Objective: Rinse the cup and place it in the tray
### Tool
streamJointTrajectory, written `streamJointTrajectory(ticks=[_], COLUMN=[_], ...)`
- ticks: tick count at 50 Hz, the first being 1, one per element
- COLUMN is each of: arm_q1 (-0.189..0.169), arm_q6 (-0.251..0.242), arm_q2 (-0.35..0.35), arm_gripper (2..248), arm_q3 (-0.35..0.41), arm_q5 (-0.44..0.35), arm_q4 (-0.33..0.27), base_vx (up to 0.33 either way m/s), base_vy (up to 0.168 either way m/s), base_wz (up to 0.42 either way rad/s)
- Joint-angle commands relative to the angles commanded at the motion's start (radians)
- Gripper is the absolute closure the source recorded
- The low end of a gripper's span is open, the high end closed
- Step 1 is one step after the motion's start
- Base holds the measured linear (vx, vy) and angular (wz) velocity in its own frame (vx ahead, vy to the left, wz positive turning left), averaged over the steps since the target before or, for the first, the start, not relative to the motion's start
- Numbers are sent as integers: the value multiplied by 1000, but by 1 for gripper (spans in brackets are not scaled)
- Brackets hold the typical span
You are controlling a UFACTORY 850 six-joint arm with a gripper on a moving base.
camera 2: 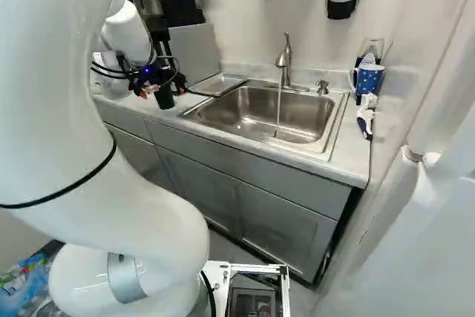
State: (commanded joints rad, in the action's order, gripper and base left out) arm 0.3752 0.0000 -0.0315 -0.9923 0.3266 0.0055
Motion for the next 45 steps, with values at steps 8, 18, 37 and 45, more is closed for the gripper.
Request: streamJointTrajectory(ticks=[8,18,37,45], arm_q1=[0,0,3,5], arm_q6=[0,0,0,0], arm_q2=[14,35,65,74], arm_gripper=[3,3,3,3], arm_q3=[2,5,19,29], arm_q5=[-27,-68,-172,-222], arm_q4=[0,0,0,0], base_vx=[0,0,0,0], base_vy=[0,0,0,0], base_wz=[0,0,0,0])
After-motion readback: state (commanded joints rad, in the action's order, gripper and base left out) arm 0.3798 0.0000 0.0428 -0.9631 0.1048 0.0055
